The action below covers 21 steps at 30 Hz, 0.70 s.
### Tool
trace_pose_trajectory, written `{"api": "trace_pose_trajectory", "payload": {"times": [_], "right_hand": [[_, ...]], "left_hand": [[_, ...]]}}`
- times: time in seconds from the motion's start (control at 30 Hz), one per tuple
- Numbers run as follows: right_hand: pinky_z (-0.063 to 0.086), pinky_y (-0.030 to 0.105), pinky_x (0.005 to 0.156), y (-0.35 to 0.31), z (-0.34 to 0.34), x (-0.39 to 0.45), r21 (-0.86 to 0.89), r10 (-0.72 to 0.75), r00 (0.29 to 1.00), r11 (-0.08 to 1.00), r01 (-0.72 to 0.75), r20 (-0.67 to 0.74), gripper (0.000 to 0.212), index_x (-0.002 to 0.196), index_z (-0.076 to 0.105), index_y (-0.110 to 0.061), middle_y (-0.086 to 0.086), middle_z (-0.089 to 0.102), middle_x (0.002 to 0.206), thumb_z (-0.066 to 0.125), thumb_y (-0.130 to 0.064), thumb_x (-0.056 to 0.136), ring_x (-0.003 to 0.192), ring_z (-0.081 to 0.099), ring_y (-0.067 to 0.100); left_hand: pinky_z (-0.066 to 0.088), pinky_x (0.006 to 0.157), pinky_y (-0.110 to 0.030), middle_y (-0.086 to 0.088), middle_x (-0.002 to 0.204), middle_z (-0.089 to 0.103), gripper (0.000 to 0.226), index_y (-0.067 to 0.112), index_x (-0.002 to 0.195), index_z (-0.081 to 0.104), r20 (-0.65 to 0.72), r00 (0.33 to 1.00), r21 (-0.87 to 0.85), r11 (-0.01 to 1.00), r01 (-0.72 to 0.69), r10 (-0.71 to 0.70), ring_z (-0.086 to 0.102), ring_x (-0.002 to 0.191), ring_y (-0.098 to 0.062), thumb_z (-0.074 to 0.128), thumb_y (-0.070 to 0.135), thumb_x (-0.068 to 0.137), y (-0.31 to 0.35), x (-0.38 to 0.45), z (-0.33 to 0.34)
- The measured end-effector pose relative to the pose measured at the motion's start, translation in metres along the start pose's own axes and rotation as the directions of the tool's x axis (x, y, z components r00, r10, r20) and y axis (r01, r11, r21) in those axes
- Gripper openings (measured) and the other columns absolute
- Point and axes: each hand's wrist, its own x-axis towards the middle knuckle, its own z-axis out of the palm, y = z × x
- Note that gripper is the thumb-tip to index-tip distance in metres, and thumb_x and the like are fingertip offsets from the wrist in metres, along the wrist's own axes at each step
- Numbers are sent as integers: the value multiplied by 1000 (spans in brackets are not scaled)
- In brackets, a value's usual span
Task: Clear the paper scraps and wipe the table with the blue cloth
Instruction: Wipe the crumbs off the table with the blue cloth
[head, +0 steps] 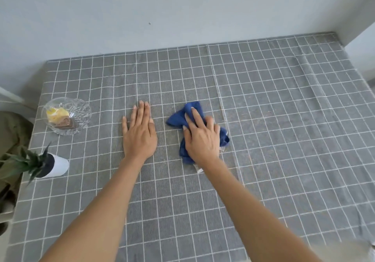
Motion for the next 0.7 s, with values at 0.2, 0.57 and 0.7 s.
{"api": "trace_pose_trajectory", "payload": {"times": [0.2,0.57,0.7], "right_hand": [[37,40,80,26,1,-2,-4,24,1000,1000,-24,6,42,128,58,-24,-6,47,142,35,-38,95,105,47,28],[28,40,86,81,-10,-3,-1,165,986,986,-165,-30,47,130,55,-24,-8,38,149,29,-40,94,116,37,28],[28,40,86,103,-16,-1,-15,201,978,979,-202,-55,46,129,55,-28,-9,38,148,29,-41,94,114,38,28]], "left_hand": [[-5,119,-45,9,158,-9,52,26,151,-6,-1,1000,1,1000,-7,7,-9,146,-9,12,30,102,-2,1,0],[-4,119,-46,8,158,-11,52,26,150,-7,2,1000,21,1000,-1,1,-11,146,-9,10,30,101,-4,2,2],[-6,119,-45,8,158,-11,52,25,150,-7,3,1000,14,1000,-4,4,-11,146,-10,11,29,102,-2,1,1]]}}
